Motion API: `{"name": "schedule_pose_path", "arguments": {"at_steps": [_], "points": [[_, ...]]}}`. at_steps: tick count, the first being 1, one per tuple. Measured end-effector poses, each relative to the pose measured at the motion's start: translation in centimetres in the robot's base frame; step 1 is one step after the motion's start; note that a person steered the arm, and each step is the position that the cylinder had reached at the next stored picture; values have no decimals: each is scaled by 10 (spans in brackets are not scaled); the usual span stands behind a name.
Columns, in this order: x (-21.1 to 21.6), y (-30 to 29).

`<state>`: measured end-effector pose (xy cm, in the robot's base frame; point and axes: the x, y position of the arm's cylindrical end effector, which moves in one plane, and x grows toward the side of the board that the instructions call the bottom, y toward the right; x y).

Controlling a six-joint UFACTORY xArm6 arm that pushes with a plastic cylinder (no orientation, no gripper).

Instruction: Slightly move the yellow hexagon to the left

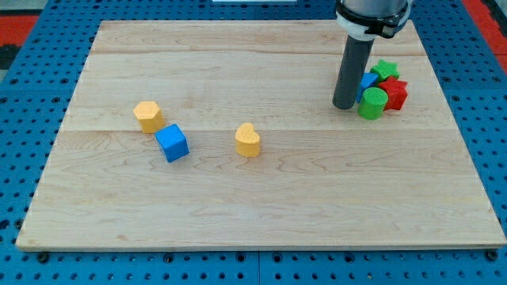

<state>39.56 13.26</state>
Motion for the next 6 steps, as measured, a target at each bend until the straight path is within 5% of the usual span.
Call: {"name": "schedule_pose_path", "arguments": {"at_steps": [2, 6], "points": [[2, -10], [-1, -293]]}}
